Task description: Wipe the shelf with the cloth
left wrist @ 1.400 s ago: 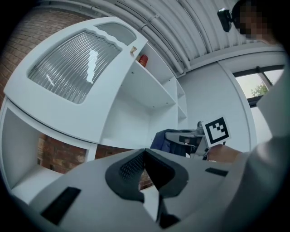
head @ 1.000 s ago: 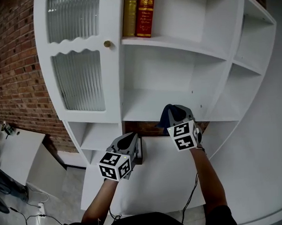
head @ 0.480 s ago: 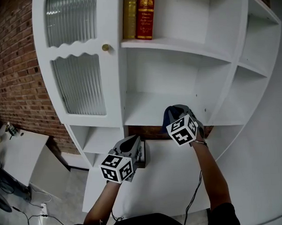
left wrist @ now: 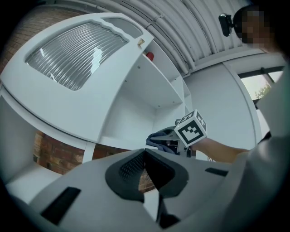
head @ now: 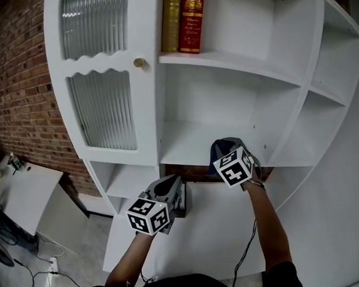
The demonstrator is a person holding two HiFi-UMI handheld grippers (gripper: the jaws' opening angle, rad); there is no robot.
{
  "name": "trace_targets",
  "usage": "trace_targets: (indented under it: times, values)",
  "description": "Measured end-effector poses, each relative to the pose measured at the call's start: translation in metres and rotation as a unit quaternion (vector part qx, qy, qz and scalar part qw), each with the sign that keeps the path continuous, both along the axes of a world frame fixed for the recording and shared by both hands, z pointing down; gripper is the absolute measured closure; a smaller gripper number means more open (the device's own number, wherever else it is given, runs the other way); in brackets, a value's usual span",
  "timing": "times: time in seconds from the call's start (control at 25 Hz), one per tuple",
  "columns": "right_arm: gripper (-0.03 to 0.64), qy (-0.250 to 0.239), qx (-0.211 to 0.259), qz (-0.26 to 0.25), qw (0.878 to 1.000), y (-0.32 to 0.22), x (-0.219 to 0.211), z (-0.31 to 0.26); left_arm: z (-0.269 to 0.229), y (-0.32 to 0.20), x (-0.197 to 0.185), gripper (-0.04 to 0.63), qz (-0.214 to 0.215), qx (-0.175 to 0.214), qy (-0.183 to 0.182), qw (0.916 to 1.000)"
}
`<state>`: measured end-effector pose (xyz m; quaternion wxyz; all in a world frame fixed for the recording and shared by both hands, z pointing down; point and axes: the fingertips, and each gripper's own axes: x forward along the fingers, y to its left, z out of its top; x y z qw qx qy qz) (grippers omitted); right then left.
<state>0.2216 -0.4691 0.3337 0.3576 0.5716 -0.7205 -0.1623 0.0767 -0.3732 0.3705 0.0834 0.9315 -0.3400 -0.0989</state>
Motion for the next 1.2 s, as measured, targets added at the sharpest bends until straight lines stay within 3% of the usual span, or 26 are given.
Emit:
trace_targets:
  times: [1.2]
  values:
    - [0.551, 0.003, -0.023, -0.058, 0.998, -0.017, -0.068, 0.004, 0.007, -0.001, -0.030, 0.580, -0.037, -0.014, -0.008, 0.9992]
